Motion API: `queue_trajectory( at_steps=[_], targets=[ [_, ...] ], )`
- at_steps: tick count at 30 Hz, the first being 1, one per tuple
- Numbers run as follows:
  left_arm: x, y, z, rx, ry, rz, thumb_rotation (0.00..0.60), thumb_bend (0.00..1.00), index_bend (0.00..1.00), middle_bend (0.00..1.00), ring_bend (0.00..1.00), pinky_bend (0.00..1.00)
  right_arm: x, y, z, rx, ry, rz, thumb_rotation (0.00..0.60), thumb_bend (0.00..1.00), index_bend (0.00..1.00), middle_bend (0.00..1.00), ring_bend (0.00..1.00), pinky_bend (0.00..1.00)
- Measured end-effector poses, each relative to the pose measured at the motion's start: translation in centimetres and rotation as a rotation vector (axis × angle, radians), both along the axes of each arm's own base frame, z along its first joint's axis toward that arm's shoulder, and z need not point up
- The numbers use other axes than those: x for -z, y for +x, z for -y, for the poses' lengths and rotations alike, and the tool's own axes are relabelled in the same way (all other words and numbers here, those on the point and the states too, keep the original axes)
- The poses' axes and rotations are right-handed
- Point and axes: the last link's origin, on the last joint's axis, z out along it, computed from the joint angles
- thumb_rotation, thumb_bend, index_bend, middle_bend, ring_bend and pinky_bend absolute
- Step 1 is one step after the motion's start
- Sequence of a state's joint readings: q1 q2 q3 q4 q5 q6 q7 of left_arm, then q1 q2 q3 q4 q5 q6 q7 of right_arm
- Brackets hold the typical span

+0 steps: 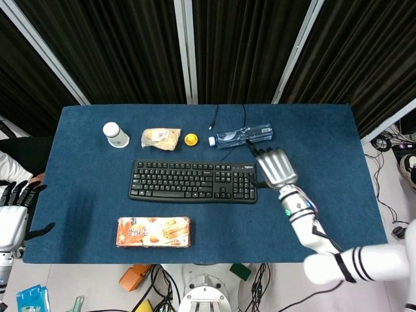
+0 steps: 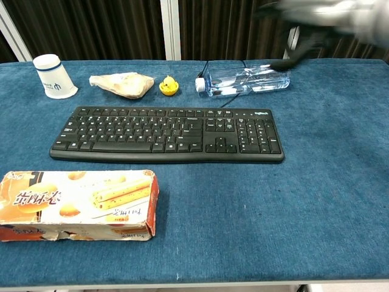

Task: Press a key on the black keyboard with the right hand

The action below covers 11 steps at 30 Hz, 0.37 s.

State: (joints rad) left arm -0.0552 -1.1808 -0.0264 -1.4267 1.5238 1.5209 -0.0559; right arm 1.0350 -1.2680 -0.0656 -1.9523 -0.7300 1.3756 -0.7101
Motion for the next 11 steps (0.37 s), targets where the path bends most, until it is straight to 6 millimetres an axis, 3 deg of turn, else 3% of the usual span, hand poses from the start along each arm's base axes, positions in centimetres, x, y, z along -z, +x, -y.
queue_trajectory(
  at_steps=[1, 11],
  targets=[
    [0.0, 0.1, -0.1, 0.003, 0.000, 0.001, 0.600, 0.12, 0.17, 0.14, 0.08, 0.00, -0.7, -1.1, -0.7, 0.007, -0.020, 0.016, 0.341, 0.08, 0.00, 0.00, 0.00, 0.00],
    [0.2, 0.4, -0.4, 0.017, 0.001, 0.008, 0.600, 0.11, 0.17, 0.14, 0.08, 0.00, -6.2, -13.2, -10.1, 0.125, -0.221, 0.207, 0.313, 0.07, 0.00, 0.00, 0.00, 0.00]
  ],
)
